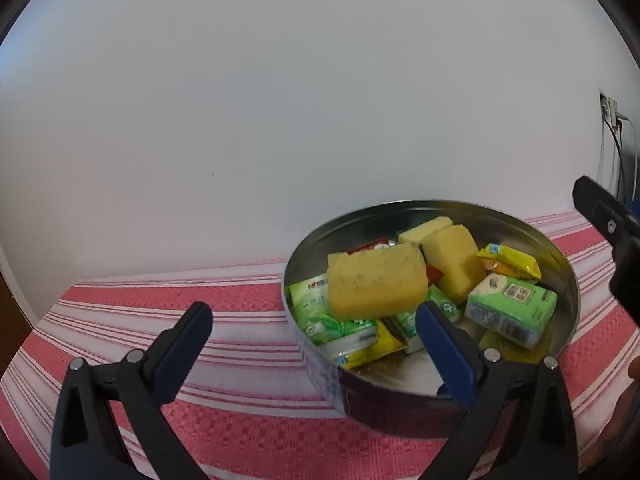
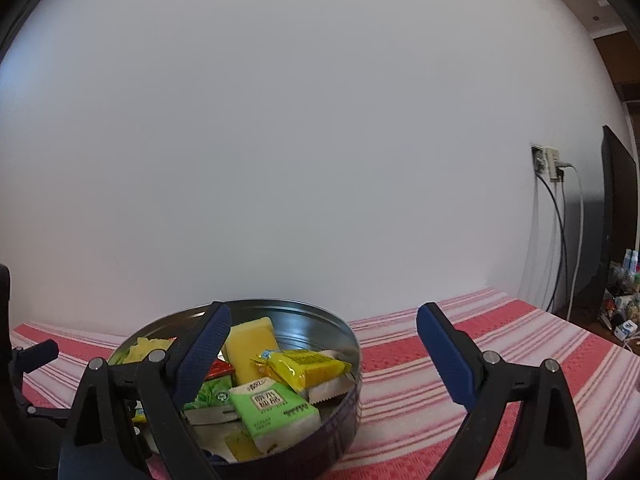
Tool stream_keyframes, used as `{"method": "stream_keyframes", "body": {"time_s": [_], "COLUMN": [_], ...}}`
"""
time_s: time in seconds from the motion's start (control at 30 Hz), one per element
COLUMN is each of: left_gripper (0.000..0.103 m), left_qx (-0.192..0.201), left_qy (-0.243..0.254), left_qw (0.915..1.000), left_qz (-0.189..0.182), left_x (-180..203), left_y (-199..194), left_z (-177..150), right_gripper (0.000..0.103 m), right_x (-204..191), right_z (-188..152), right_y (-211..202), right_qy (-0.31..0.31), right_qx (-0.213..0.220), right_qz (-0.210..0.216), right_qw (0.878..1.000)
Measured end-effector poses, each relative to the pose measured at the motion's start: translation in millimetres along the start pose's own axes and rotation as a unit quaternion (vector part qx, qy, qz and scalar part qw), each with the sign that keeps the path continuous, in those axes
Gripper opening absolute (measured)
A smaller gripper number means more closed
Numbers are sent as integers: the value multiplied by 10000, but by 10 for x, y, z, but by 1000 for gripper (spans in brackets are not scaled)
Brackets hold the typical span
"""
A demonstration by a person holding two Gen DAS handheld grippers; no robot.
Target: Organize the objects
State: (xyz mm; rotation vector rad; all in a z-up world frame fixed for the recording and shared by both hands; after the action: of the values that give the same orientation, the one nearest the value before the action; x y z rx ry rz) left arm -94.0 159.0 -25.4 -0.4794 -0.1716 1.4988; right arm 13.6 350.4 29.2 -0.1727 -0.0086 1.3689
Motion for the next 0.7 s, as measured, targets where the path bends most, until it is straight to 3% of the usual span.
{"method": "stream_keyframes", "body": {"time_s": [0.7], "left_gripper": [103], "left_qx": [267], "left_qy": [-318], "left_qw": [9991], "left_qz": [-19], "left_x": [-278], "left_y": [-418], "left_z": [-107], "right_gripper": [96], "right_x": [-163], "right_z": [4], "right_y": [-461], "right_qy": [-304], "right_qx": [388], "right_qz": [105], "right_qw": [9987]}}
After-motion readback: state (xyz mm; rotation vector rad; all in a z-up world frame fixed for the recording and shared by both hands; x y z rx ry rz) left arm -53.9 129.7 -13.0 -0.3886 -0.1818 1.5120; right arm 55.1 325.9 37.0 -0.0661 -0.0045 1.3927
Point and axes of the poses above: each gripper's, at about its wrist camera, not at the fingertips, and y roughly the way its jaws point, x to its right, z to its top, the point moved 3 cm from there along y, roughly the way its jaws point, and after that the axes turned 6 degrees about z, right-handed, at the moved point
